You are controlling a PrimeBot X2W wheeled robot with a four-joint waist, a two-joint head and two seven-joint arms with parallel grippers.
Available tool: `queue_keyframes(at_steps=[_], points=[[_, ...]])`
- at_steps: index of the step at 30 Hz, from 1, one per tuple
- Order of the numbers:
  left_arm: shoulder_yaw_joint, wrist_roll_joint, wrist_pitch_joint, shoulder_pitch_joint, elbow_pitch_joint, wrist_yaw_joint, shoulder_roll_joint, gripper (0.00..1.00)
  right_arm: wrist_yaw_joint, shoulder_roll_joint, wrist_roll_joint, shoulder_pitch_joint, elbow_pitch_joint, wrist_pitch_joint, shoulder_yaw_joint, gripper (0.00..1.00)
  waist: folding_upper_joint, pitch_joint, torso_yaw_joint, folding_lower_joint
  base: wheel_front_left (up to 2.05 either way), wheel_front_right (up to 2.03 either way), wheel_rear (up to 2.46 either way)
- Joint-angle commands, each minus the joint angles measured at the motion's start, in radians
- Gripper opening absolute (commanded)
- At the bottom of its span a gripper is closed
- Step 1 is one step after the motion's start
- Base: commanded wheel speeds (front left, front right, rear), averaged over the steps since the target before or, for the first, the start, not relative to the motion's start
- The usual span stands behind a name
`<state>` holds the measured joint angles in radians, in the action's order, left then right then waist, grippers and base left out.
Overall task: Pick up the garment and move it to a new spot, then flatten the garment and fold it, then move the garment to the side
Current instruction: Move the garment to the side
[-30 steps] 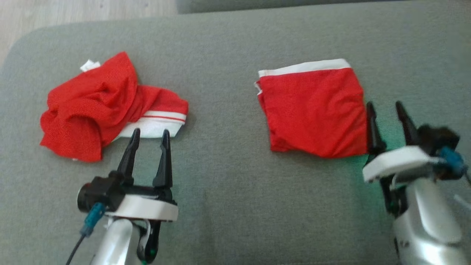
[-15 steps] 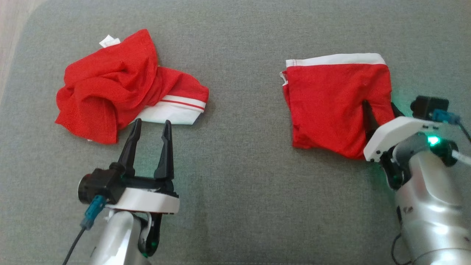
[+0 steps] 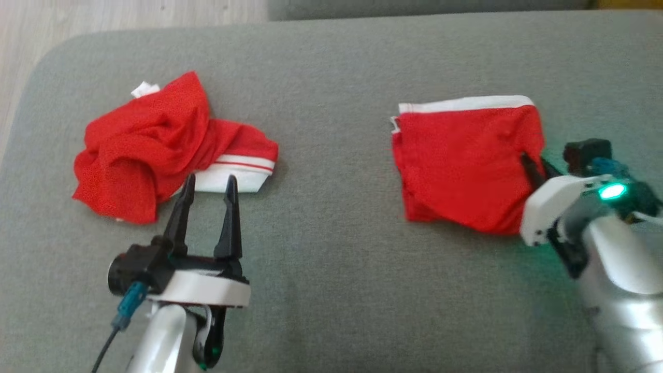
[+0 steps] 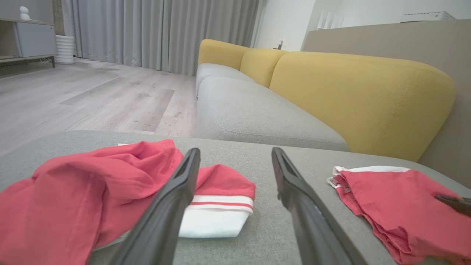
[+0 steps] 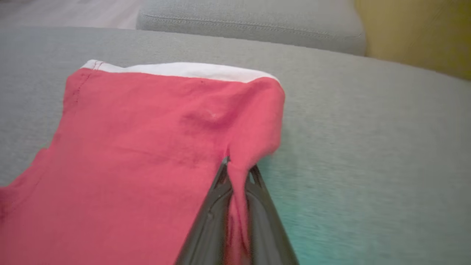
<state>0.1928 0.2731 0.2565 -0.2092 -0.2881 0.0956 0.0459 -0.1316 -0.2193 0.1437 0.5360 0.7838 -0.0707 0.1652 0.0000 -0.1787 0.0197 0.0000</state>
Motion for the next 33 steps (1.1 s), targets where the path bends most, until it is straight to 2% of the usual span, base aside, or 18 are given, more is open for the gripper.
queue_keyframes(at_steps=[1, 7, 9, 14, 17, 25, 33], points=[[-0.035, 0.009, 0.005, -0.010, 0.031, -0.004, 0.004, 1.00, 0.001, -0.026, 0.009, 0.012, -0.038, -0.001, 0.018, 0.00, 0.0000, 0.017, -0.016, 0.0000, 0.00, 0.00, 0.00], [-0.043, 0.013, 0.005, 0.004, 0.045, -0.006, 0.004, 1.00, 0.001, -0.220, 0.063, -0.015, -0.159, -0.058, 0.126, 0.00, 0.0000, 0.019, -0.040, 0.0000, 0.00, 0.00, 0.00], [-0.044, 0.053, 0.005, 0.006, 0.044, -0.005, 0.004, 1.00, 0.001, -0.286, 0.078, -0.024, -0.175, -0.071, 0.137, 0.00, 0.0000, 0.013, -0.042, 0.0000, 0.00, 0.00, 0.00], [-0.037, 0.056, 0.005, -0.012, 0.051, -0.002, 0.004, 1.00, 0.001, -0.440, 0.092, -0.035, -0.137, -0.067, 0.128, 0.00, 0.0000, -0.012, -0.034, 0.0000, 0.00, 0.00, 0.00], [-0.038, 0.053, 0.005, -0.026, 0.058, 0.002, 0.004, 1.00, 0.001, -0.500, 0.092, -0.015, -0.086, -0.046, 0.096, 0.00, 0.0000, -0.032, -0.024, 0.0000, 0.00, 0.00, 0.00], [-0.055, 0.065, 0.005, -0.057, 0.064, 0.011, 0.004, 1.00, 0.001, -0.547, 0.067, 0.061, 0.039, 0.003, -0.004, 0.00, 0.0000, -0.086, -0.005, 0.0000, 0.00, 0.00, 0.00], [-0.065, 0.060, 0.005, -0.068, 0.065, 0.017, 0.004, 1.00, 0.001, -0.517, 0.046, 0.106, 0.082, 0.023, -0.032, 0.00, 0.0000, -0.104, -0.003, 0.0000, 0.00, 0.00, 0.00]])
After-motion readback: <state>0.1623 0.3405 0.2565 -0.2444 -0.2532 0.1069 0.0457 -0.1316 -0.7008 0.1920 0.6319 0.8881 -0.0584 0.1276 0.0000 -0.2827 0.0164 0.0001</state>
